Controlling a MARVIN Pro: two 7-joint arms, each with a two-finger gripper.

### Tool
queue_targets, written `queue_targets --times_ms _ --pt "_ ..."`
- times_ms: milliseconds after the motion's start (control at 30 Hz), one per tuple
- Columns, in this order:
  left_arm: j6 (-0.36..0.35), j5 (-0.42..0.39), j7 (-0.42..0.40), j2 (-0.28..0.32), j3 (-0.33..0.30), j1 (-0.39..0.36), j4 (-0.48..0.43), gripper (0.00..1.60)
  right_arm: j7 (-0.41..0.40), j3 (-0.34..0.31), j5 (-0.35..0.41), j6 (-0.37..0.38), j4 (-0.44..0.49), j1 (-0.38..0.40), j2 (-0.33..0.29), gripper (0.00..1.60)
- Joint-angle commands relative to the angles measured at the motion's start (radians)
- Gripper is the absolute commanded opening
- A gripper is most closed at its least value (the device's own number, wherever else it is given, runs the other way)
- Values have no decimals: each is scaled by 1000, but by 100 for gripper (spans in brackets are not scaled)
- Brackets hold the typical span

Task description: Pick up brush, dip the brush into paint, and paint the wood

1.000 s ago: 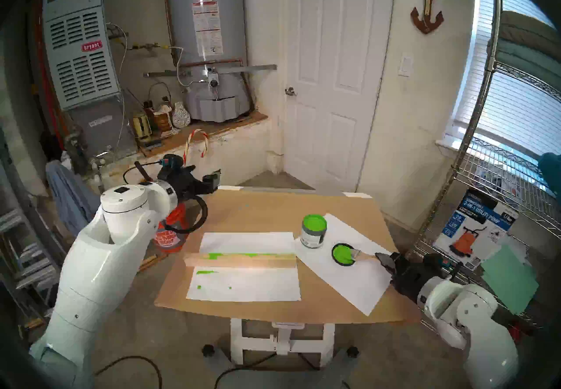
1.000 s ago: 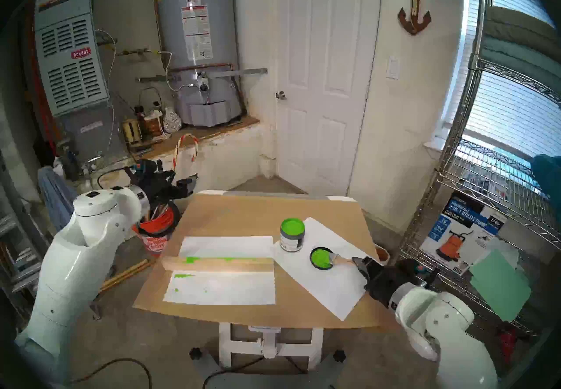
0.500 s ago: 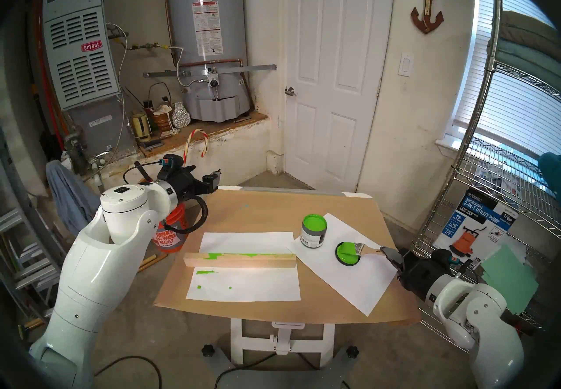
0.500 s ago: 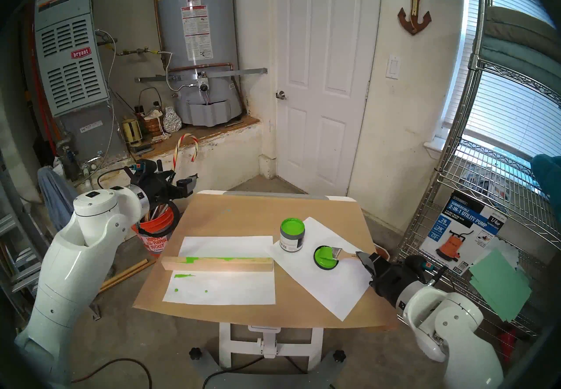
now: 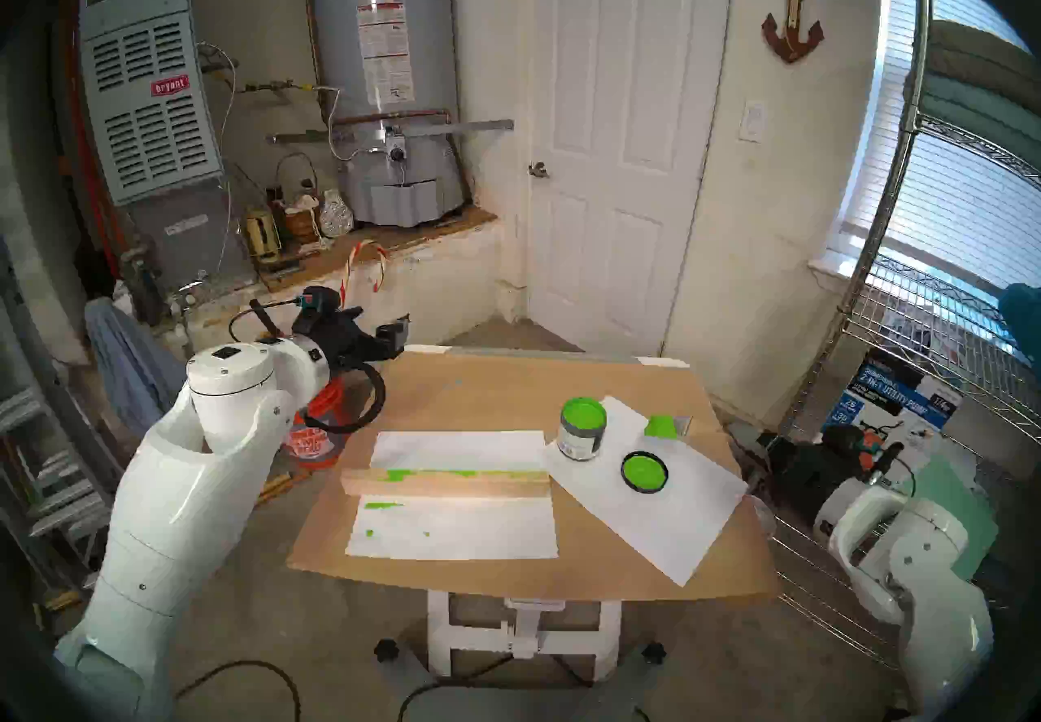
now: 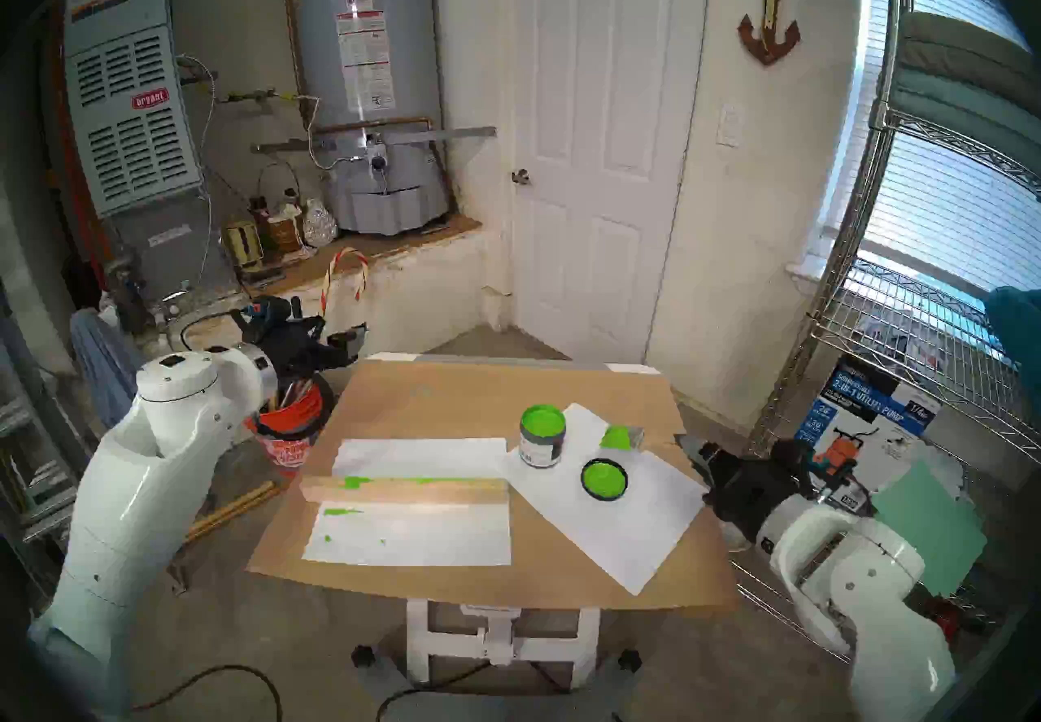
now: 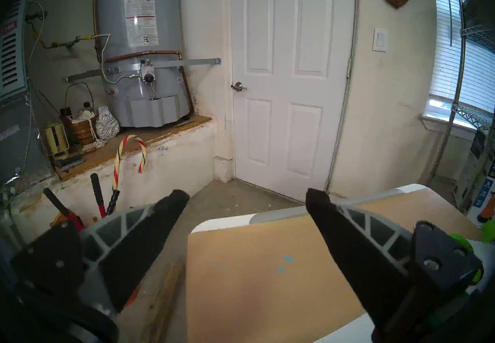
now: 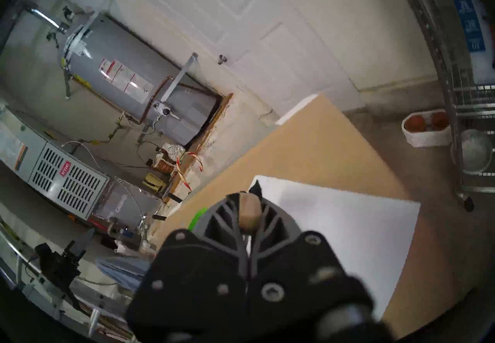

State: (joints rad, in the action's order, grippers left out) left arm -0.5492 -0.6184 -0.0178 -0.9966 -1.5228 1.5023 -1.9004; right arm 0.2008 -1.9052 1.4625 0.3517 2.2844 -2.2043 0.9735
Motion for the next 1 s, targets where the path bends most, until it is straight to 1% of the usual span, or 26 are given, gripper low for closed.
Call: queue_targets --times_ms 0,67,133,200,267,400,433,600,633,667,733,767,833,867,900,967 --pt "3 -1 0 2 -8 -10 -15 160 15 -66 -15 47 105 29 -70 0" --pt "3 -1 0 2 -8 -10 -15 160 15 -70 -15 55 111 31 -74 0" --pt "3 -1 0 2 -8 -10 -16 160 29 -80 -20 73 142 24 -81 0" --pt "3 -1 0 2 -8 -10 -16 160 30 -76 -25 91 156 33 -96 0" --pt "3 -1 0 2 -8 -10 -16 160 58 -61 -33 107 159 50 -112 0" --pt "3 -1 0 2 -8 -10 -16 160 99 -13 -45 125 159 97 -141 0" --pt "3 -1 0 2 -8 -10 -16 160 110 2 -57 124 159 110 -151 0" --pt "3 -1 0 2 -8 -10 -16 160 138 73 -70 133 159 179 -195 0" --pt "3 -1 0 2 -8 -10 -16 160 146 91 -72 144 159 203 -197 0" --pt "3 -1 0 2 -8 -10 -16 160 145 87 -72 126 159 181 -216 0" --pt "3 -1 0 2 -8 -10 -16 160 160 124 -79 143 159 232 -213 0" --pt "3 -1 0 2 -8 -10 -15 160 156 120 -78 128 159 214 -227 0" --pt "3 -1 0 2 -8 -10 -15 160 176 154 -84 145 159 261 -225 0" --pt "3 -1 0 2 -8 -10 -15 160 168 147 -82 129 159 239 -239 0" --pt "3 -1 0 2 -8 -10 -15 160 184 171 -88 143 159 269 -238 0" --pt "3 -1 0 2 -8 -10 -16 160 195 196 -92 146 159 291 -245 0"
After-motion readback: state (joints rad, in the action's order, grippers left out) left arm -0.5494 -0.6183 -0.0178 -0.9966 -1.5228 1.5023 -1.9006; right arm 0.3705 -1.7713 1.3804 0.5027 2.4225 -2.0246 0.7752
